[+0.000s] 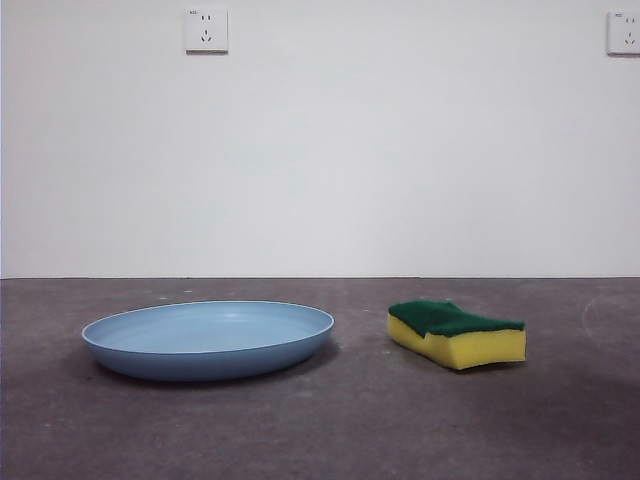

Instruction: Pick up the plate,pick up the cloth,clean the plate with the cloth

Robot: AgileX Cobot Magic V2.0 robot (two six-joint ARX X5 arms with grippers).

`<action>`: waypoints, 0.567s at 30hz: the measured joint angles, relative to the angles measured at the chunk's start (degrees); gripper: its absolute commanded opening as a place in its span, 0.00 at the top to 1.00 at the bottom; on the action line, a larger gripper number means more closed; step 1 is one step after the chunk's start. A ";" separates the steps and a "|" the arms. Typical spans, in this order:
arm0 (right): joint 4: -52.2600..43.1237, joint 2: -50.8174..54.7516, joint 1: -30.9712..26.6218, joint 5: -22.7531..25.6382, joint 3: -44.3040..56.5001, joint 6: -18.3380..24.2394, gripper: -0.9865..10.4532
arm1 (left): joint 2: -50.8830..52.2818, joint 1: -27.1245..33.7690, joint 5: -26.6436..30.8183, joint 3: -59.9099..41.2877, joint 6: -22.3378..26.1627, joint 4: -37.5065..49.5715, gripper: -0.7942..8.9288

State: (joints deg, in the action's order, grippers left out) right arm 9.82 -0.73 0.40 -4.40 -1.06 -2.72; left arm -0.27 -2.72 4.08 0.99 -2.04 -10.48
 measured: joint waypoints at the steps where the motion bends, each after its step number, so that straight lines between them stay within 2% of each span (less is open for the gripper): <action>1: 0.00 0.00 0.00 0.00 0.00 -0.55 0.91 | 0.00 0.00 0.00 0.00 0.00 0.02 0.92; 8: -0.07 0.00 0.00 0.00 0.00 -2.64 0.91 | 0.00 0.00 -0.02 0.00 -0.37 1.51 0.92; 17: -1.46 -0.07 0.00 -0.09 -0.17 -9.53 0.92 | 0.00 0.00 -1.70 0.24 -5.64 5.60 0.92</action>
State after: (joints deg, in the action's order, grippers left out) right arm 8.36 -0.80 0.40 -4.49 -1.23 -12.25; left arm -0.27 -2.72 2.37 1.23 -7.68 -4.89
